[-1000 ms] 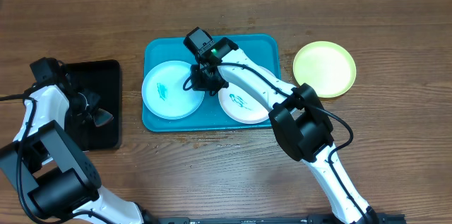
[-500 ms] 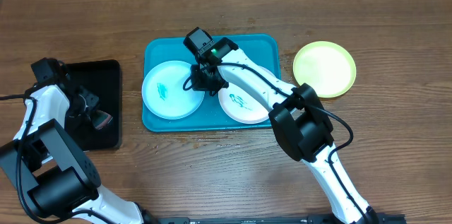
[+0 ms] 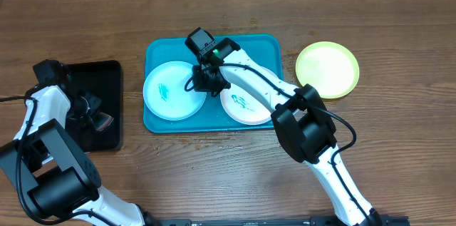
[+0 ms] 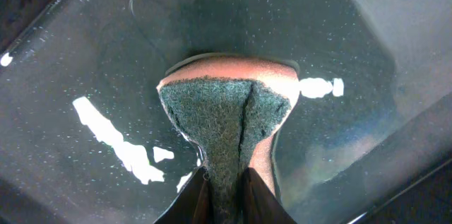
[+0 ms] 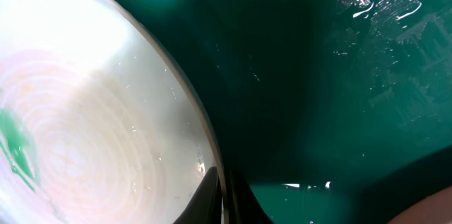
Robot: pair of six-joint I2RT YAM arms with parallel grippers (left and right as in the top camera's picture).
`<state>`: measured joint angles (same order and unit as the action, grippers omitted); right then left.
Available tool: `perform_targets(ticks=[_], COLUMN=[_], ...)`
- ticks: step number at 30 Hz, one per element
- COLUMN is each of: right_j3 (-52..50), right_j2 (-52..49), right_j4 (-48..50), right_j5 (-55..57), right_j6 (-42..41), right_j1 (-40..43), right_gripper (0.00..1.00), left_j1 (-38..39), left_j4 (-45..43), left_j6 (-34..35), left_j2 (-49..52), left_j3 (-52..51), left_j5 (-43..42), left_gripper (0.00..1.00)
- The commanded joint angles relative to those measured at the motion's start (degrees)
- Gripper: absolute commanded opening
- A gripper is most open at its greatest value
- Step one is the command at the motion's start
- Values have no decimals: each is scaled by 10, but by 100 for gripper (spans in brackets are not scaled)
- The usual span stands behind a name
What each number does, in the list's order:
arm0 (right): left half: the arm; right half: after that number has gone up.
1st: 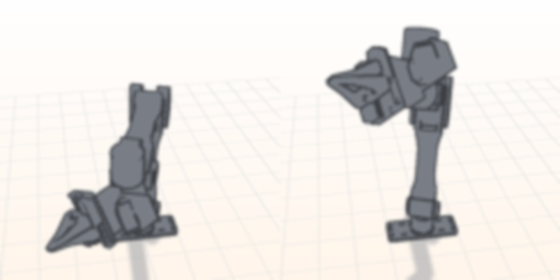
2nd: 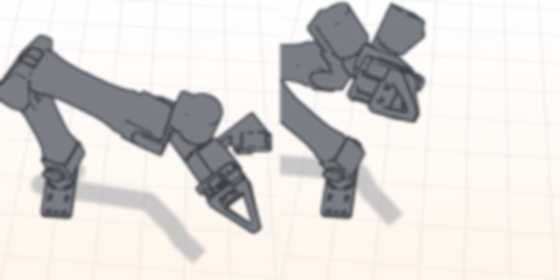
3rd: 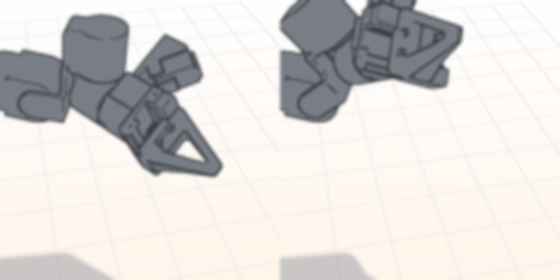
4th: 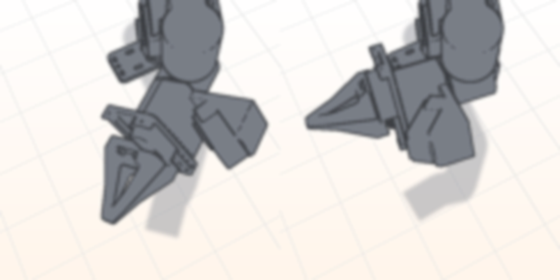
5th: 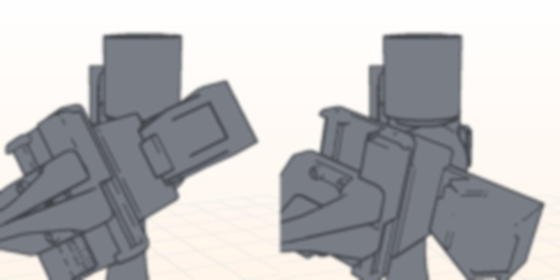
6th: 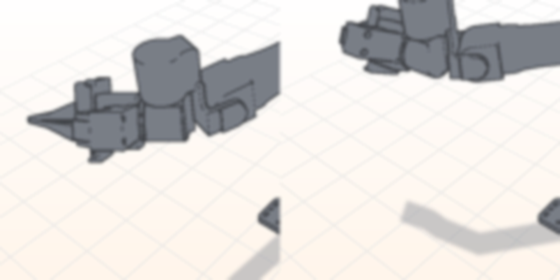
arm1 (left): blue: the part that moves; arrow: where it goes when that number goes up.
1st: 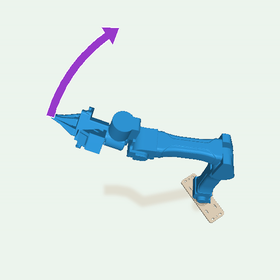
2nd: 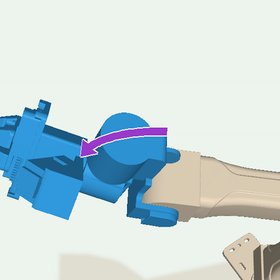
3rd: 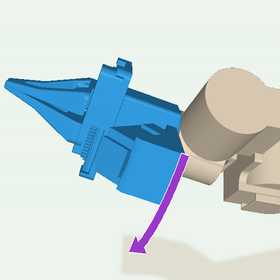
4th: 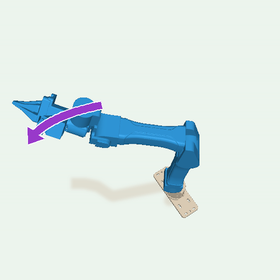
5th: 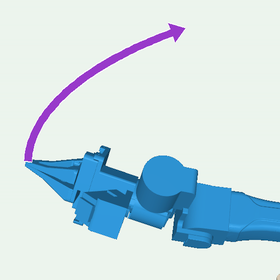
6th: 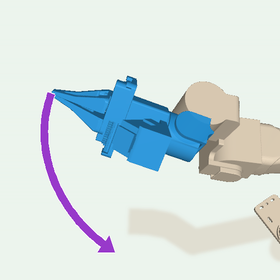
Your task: Clean dirty plates on tray and stack at the side
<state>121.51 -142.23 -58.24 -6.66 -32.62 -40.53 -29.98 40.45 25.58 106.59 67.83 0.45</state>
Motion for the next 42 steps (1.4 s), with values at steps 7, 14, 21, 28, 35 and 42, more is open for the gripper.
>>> perform_targets(ticks=[7, 14, 21, 28, 35, 42], right_j3=[-15, -15, -15, -15, -15, -15], right_j2=[-18, -18, -18, -18, -18, -18], right_j4=[-7, -7, -8, -10, -5, 10], right_j5=[43, 43, 43, 43, 43, 43], right_j6=[-2, 0, 0, 0, 0, 0], right_j1=[0, 0, 0, 0, 0, 0], right_gripper=[4, 4, 4, 4, 4, 4], left_j1=[4, 4, 4, 3, 3, 4], left_j4=[12, 14, 12, 24, 139, 82], left_j6=[2, 2, 2, -31, -37, -37], left_j2=[14, 14, 14, 12, -1, 8], left_j3=[-6, -6, -6, 19, 129, 72], left_j5=[-5, -5, -5, 4, -5, -2], left_gripper=[46, 47, 19, 4, 4, 4])
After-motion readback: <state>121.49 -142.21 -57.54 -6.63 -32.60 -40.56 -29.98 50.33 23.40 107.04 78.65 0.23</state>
